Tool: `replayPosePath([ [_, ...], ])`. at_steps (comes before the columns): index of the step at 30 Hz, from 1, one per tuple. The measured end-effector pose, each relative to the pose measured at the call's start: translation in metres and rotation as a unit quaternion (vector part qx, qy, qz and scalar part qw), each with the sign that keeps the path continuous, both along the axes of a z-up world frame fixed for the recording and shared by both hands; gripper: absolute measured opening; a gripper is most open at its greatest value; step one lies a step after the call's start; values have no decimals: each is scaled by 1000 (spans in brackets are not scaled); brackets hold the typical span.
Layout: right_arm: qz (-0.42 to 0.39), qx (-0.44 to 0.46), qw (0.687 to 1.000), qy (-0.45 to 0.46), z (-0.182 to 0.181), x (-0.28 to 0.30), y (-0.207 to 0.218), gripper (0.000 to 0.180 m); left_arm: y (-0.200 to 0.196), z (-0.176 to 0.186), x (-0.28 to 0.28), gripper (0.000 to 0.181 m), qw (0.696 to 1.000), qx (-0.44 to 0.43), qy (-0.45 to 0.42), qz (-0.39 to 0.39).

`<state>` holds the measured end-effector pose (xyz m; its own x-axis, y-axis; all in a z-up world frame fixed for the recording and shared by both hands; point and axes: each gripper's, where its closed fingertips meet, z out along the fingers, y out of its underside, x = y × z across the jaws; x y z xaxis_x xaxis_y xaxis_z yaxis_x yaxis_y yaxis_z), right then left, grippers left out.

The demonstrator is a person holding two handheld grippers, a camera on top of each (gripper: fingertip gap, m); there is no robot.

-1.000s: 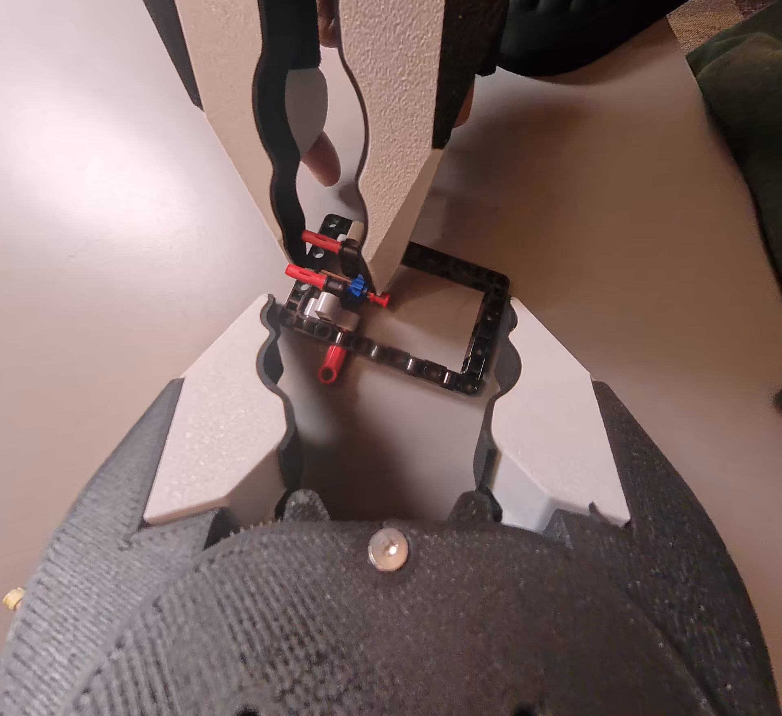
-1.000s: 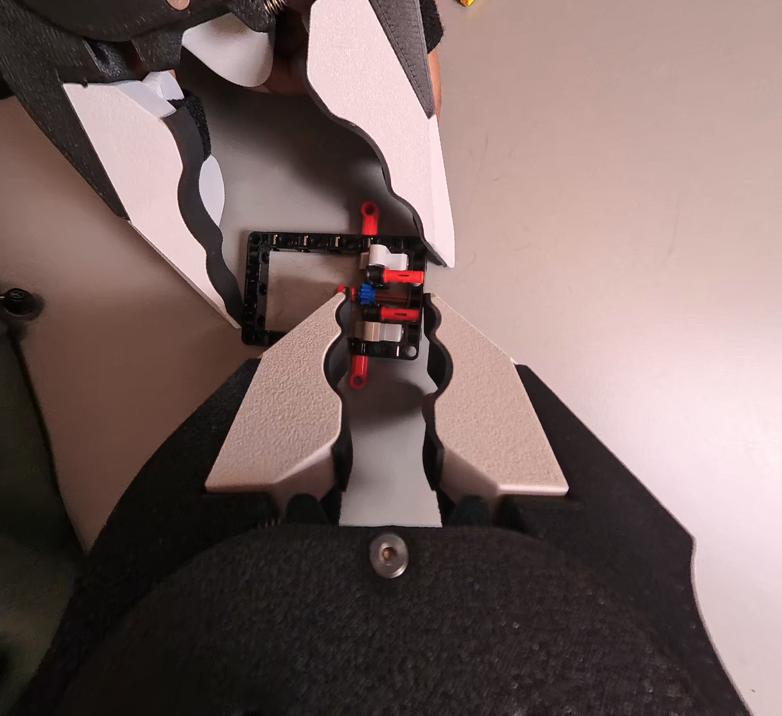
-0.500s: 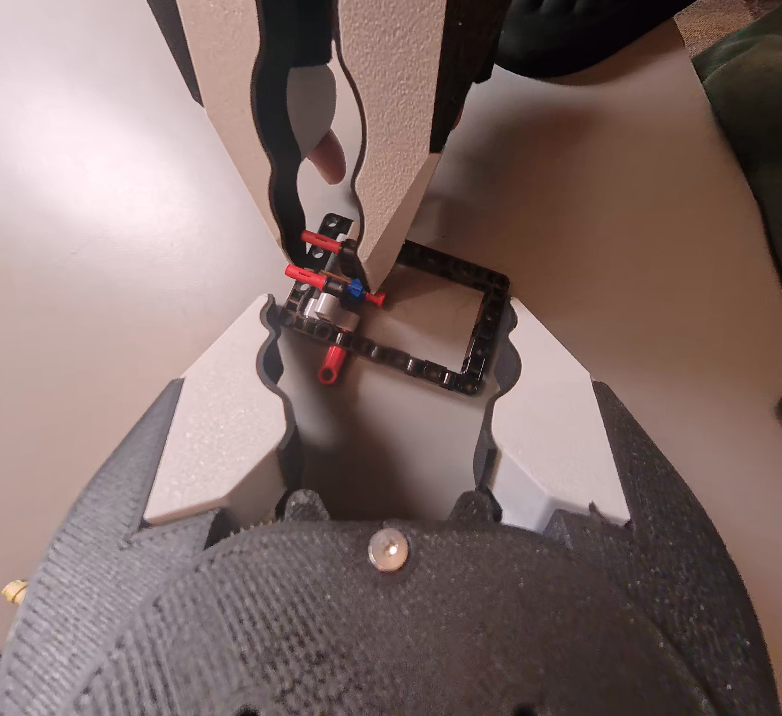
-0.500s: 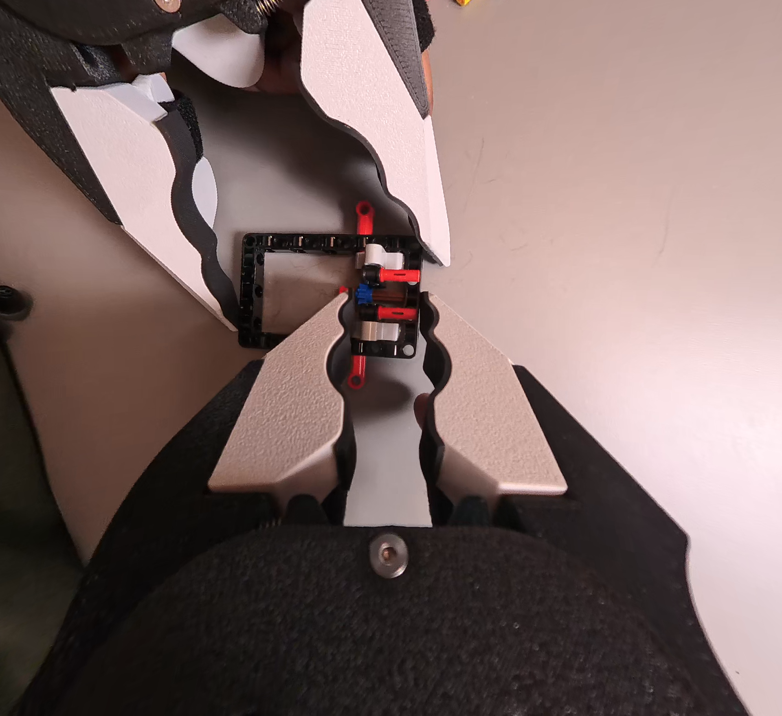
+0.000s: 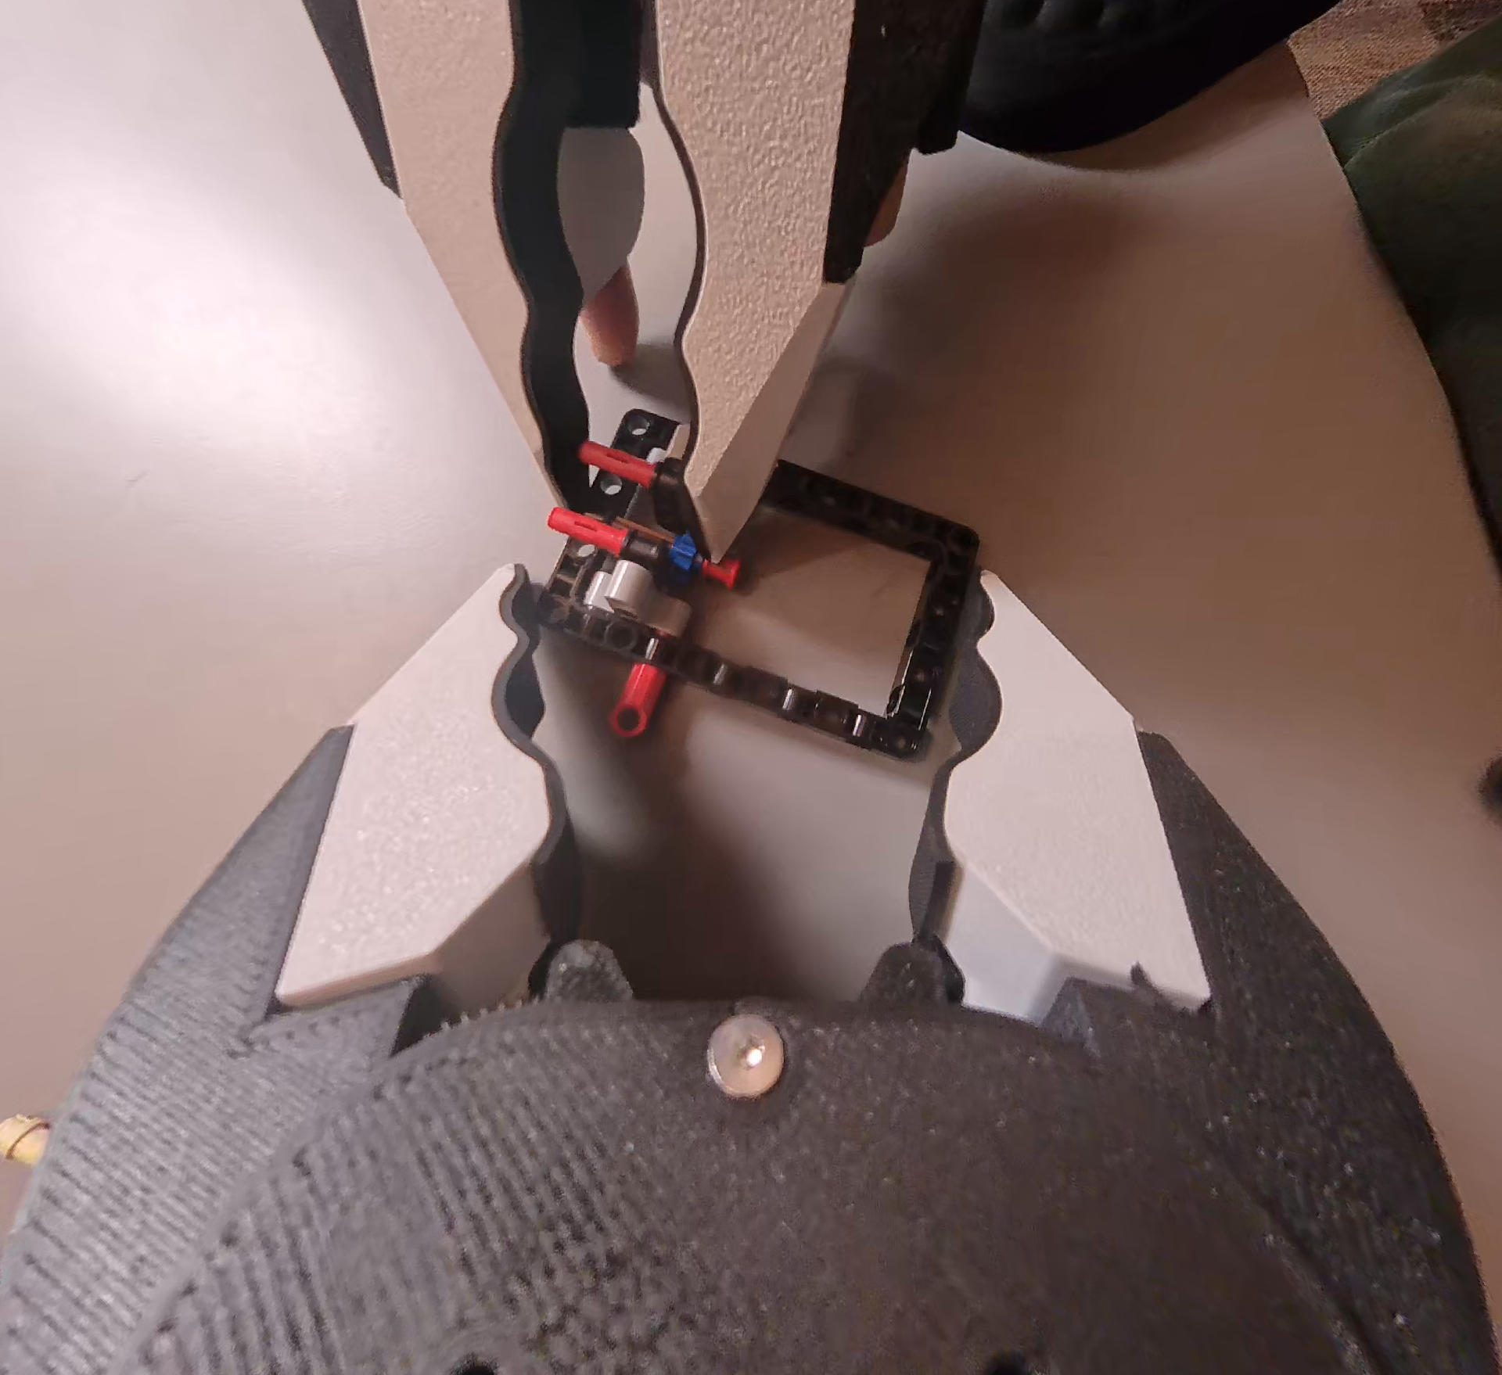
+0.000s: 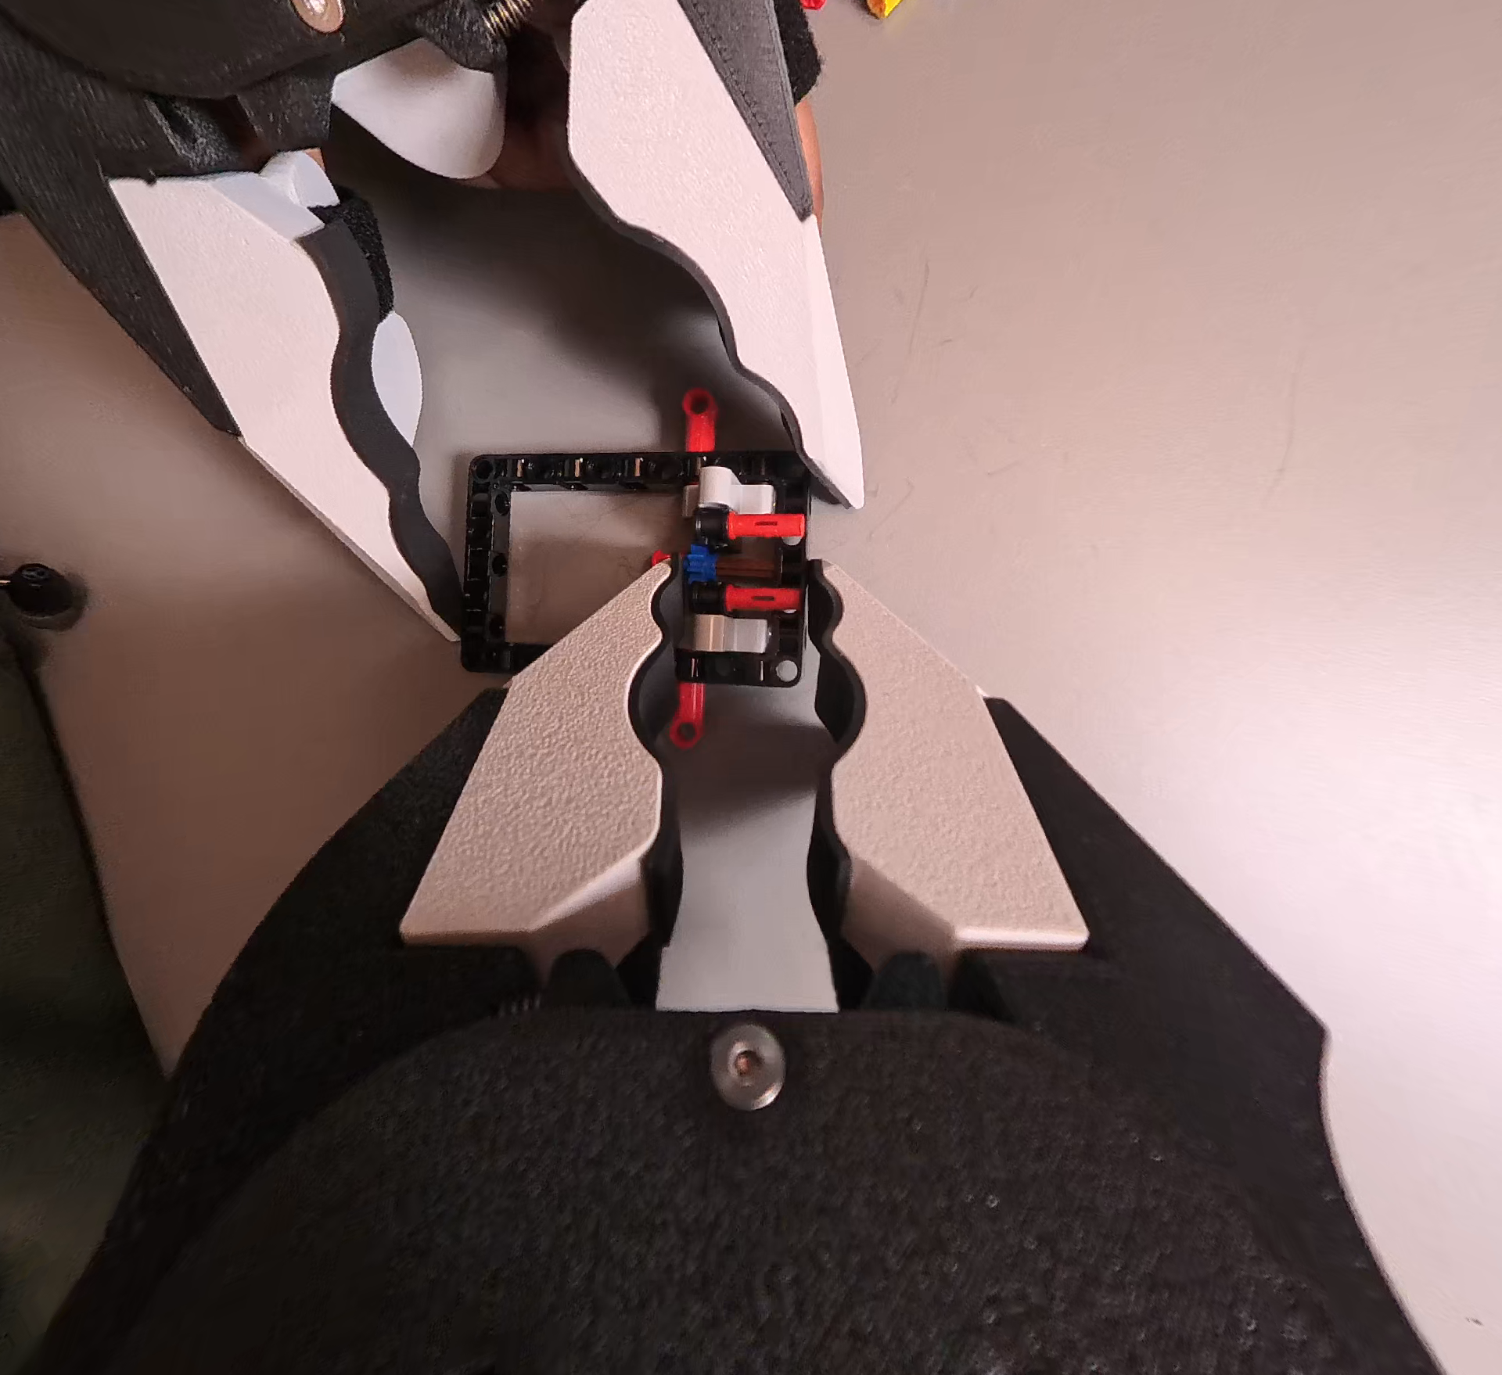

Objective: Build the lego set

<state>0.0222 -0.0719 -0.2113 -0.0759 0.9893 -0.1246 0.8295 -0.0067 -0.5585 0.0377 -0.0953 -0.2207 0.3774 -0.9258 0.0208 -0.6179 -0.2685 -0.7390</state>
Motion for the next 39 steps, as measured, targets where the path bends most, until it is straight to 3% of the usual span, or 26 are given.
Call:
replayPosePath([
  [8,0,8,1000,5,4,0,-4,37,0,0,0,103,1000,1,0,3],
  [17,0,30,1000,-9,1,1,-1,30,0,0,1,103,1000,1,0,5],
  [20,2,8,1000,-10,2,1,-6,41,0,0,1,103,1000,1,0,6],
  [39,3,14,1000,-19,0,2,-3,35,0,0,2,103,1000,1,-1,9],
])
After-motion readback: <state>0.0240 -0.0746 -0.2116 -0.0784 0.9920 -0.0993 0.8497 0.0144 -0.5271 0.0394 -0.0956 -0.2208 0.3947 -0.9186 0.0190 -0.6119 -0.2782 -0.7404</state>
